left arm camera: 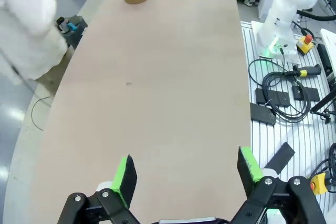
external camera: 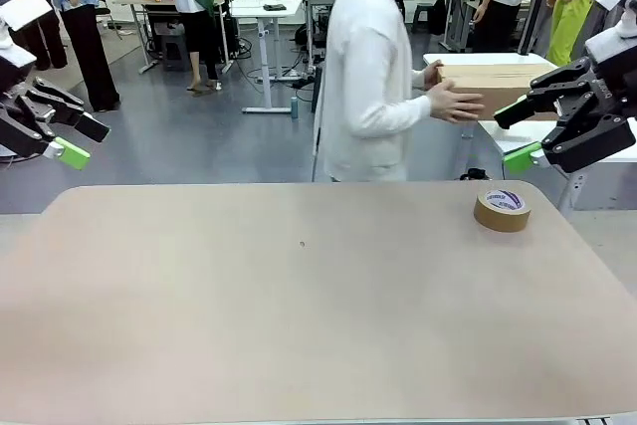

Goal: Wrap the clocks to prevent damage.
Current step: After the human seals the box with tape, release both hands from the side flaps of the Package Box.

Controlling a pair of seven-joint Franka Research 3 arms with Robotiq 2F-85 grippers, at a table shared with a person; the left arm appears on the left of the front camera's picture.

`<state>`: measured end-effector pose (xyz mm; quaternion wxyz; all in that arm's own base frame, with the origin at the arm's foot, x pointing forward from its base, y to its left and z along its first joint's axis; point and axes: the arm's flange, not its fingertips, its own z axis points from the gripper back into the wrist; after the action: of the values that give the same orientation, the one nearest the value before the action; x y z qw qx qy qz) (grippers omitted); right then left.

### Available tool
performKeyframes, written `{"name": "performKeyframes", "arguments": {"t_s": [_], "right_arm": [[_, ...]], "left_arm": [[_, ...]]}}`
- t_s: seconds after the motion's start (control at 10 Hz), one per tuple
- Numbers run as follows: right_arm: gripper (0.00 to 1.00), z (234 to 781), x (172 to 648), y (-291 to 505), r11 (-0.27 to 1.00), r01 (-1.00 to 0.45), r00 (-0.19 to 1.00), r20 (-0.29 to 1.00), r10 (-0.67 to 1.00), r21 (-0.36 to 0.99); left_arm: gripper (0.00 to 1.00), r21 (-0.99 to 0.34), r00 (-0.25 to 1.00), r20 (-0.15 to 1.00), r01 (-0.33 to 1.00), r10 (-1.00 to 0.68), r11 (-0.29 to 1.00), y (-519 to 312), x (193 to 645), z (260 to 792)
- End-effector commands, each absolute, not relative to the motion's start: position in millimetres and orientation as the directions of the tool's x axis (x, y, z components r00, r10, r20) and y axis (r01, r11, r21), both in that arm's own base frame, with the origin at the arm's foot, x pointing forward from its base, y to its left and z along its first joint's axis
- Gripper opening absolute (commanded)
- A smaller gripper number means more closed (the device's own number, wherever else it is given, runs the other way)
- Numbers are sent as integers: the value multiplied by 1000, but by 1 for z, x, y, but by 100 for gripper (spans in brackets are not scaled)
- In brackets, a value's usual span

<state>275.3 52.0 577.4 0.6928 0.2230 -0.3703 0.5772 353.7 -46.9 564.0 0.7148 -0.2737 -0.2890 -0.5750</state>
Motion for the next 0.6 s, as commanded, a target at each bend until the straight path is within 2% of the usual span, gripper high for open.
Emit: {"name": "performKeyframes", "arguments": {"t_s": [0.0, 0.1, 0.5], "right_arm": [[100, 579, 275, 53, 238, -965, 61, 783, 619, -114], [100, 579, 275, 53, 238, -965, 61, 783, 619, -114], [100, 579, 275, 53, 238, -965, 61, 783, 619, -114]], "left_arm": [[100, -98, 350, 720, 906, -600, 411, -50, 357, 569], [100, -59, 172, 728, 980, -664, 189, -47, 354, 564], [100, -59, 172, 728, 980, -664, 189, -47, 354, 564]]}}
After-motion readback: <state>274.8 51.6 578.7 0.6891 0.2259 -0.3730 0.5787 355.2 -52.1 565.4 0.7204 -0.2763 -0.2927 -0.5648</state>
